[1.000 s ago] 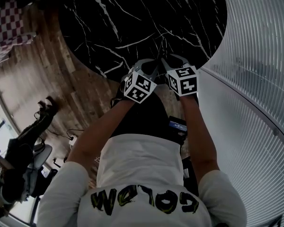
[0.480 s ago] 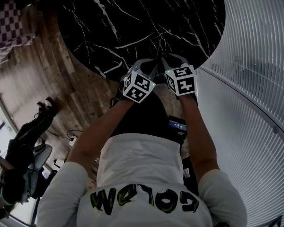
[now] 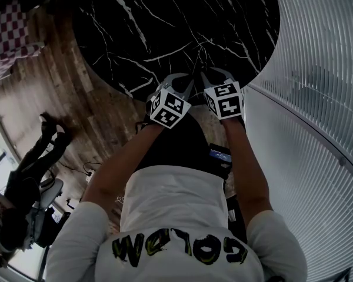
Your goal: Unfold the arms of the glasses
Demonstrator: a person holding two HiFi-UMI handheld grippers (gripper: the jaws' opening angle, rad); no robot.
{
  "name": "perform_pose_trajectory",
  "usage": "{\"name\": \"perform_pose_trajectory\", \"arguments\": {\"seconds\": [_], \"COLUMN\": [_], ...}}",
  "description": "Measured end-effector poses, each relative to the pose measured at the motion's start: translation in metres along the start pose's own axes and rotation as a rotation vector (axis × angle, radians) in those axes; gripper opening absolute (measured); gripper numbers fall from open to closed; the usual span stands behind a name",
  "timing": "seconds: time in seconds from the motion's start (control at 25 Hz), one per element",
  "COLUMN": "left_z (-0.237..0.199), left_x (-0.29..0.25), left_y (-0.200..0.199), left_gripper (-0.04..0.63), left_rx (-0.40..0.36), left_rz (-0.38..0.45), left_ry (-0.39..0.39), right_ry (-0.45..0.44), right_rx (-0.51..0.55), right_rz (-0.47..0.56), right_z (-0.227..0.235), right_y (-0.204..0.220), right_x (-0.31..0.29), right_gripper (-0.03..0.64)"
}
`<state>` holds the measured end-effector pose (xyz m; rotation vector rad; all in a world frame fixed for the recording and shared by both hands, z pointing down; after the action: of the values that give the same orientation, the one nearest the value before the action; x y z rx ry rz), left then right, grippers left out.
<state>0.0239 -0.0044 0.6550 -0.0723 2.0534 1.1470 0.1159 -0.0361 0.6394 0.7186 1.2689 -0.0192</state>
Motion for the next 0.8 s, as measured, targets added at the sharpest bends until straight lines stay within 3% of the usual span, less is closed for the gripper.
{"name": "perform_pose_trajectory", "arguments": {"seconds": [0.8], "left_z": [-0.033], "left_x": [0.021], "left_y": [0.008], "left_gripper": [0.025], "left_rx": [-0.007], "left_rz": [-0.028], "left_ry": [-0.081], "right_ry": [0.056], "right_rx": [0.08], "right_rz": [-0.018], "right_z": [0.006], "right_y": [0.0], "right_x": [0.003], "right_gripper": [0.043]}}
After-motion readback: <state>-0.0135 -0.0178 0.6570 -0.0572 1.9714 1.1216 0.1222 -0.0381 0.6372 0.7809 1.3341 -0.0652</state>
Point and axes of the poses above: the fingertips, and each gripper's own axes: x backward along the fingers, z to its right, y out of its underside, the point moved 6 cm from there along x, backward along the fingers, and after that the axes turned 4 degrees about y, right-handed, at the moved point
